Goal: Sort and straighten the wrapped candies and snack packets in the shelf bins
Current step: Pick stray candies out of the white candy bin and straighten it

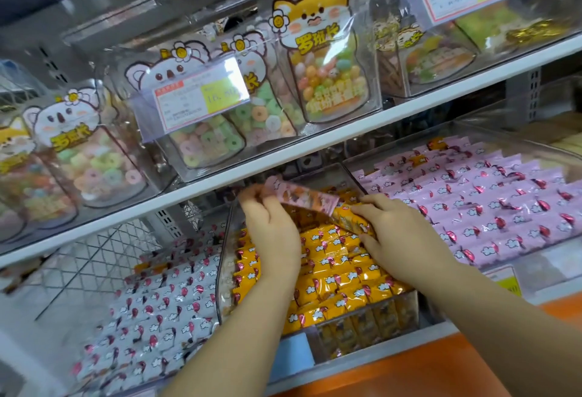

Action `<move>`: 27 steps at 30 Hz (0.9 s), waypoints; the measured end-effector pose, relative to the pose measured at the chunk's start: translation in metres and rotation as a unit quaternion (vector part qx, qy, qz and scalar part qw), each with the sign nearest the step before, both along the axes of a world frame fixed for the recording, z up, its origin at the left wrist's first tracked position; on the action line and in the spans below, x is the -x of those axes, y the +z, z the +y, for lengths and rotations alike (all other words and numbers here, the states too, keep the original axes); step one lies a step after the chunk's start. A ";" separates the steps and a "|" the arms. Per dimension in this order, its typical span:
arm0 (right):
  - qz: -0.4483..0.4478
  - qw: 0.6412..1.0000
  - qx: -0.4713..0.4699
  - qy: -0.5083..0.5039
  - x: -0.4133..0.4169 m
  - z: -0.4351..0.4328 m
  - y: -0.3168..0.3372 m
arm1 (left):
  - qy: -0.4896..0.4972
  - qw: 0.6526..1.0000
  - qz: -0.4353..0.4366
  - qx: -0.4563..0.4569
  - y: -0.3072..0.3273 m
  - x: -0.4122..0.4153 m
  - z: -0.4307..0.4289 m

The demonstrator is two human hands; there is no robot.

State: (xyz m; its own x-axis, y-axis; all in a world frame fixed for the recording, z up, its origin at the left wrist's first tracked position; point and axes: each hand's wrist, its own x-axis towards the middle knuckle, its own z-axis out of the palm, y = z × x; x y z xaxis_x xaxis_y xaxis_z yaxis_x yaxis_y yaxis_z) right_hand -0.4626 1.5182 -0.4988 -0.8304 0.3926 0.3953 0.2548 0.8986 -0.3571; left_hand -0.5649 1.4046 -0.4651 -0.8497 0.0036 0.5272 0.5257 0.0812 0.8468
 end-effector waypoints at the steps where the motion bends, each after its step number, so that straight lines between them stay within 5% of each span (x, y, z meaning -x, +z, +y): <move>1: 0.005 1.000 0.000 -0.003 0.000 0.000 0.000 | 0.009 0.999 -0.025 -0.021 0.000 0.001 -0.004; 6: 0.017 1.000 -0.004 -0.010 -0.002 -0.003 0.002 | -0.015 0.995 -0.099 0.002 0.000 0.012 -0.017; 11: 0.029 0.999 0.017 -0.009 -0.004 -0.005 0.003 | -0.120 0.963 -0.189 0.152 -0.007 0.025 -0.033; 16: 0.051 0.998 0.035 -0.017 -0.007 -0.005 0.005 | -0.039 0.880 -0.007 0.472 -0.007 0.028 -0.044; 20: 0.094 0.993 0.073 -0.009 -0.007 -0.003 0.008 | -0.082 0.891 0.040 0.445 0.003 0.015 -0.034; 27: 0.143 0.978 0.140 0.057 -0.010 -0.002 0.016 | -0.301 0.901 -0.155 0.271 0.004 0.016 -0.022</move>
